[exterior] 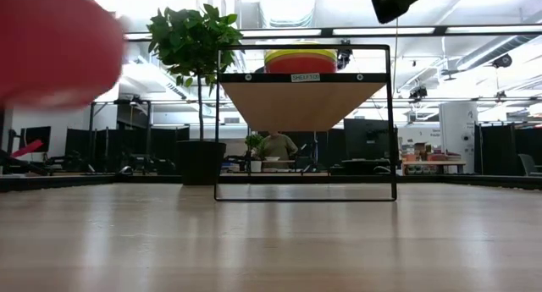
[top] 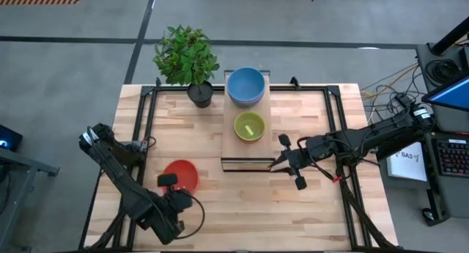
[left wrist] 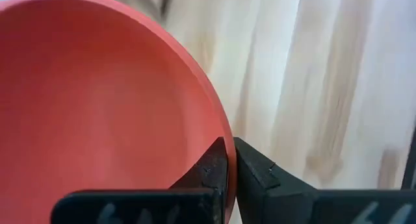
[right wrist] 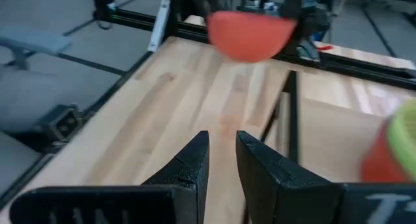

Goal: Place and stack bowls onto a shelf
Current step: Stack the orange bowl into the blue bowl on the shelf

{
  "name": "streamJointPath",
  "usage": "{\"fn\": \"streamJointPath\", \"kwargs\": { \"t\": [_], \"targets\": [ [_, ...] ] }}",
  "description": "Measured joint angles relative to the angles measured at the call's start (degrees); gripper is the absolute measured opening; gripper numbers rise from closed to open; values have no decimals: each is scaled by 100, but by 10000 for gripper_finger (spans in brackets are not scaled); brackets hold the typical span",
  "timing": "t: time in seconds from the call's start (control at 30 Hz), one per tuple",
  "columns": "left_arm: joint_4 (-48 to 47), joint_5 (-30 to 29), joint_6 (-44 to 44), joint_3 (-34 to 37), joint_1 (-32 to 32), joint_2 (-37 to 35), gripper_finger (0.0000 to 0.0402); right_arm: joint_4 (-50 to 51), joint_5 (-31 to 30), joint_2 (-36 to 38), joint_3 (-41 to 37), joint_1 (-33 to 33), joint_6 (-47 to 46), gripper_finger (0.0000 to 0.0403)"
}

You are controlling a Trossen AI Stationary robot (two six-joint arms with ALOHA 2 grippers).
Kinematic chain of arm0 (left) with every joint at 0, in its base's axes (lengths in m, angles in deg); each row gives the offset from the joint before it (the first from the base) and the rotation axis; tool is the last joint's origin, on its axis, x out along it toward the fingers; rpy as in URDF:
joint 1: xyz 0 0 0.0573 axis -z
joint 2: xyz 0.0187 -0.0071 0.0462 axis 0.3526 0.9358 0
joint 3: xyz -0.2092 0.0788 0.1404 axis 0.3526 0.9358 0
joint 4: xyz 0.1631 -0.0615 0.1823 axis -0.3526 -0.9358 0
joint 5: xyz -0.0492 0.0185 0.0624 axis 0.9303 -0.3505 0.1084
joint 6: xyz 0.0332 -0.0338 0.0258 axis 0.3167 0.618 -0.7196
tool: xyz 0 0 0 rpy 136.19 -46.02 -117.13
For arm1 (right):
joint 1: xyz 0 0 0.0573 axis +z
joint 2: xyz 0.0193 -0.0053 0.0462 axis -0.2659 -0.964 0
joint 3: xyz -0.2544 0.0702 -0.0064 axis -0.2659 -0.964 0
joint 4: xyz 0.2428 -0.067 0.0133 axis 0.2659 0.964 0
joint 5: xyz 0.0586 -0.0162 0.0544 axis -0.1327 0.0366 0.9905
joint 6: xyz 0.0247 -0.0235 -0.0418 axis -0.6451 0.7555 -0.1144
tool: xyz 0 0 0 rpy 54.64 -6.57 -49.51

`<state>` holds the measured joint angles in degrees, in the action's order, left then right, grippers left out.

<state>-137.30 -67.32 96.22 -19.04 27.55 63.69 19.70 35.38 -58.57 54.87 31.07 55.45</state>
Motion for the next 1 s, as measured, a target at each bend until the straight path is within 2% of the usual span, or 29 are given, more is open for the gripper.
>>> {"fn": "streamJointPath", "kwargs": {
  "t": [0.1,0.23,0.4,0.53,0.63,0.77,0.87,1.0],
  "targets": [
    [-35,-685,-845,-698,-207,0,0,2,0,0,0,233,-116,68],
    [160,-1295,-2624,-1440,-581,0,0,-2,1,0,0,553,-223,68],
    [217,-1467,-4994,-2051,-1378,0,0,-4,-2,0,0,845,-394,68],
    [284,-1434,-6610,-2285,-2347,-7,0,-4,-6,0,0,1016,-461,68],
    [523,-1027,-7660,-2410,-3208,-7,0,-4,-31,0,0,1111,-542,68],
    [1217,-14,-8673,-2451,-4435,-7,0,-6,-288,0,0,1249,-542,68],
    [1809,815,-9076,-2454,-5262,32,0,-6,-326,0,0,1301,-550,68],
    [2208,1431,-9149,-2467,-6052,195,0,-9,-326,-20,-2,1302,-614,68]
  ]
}}
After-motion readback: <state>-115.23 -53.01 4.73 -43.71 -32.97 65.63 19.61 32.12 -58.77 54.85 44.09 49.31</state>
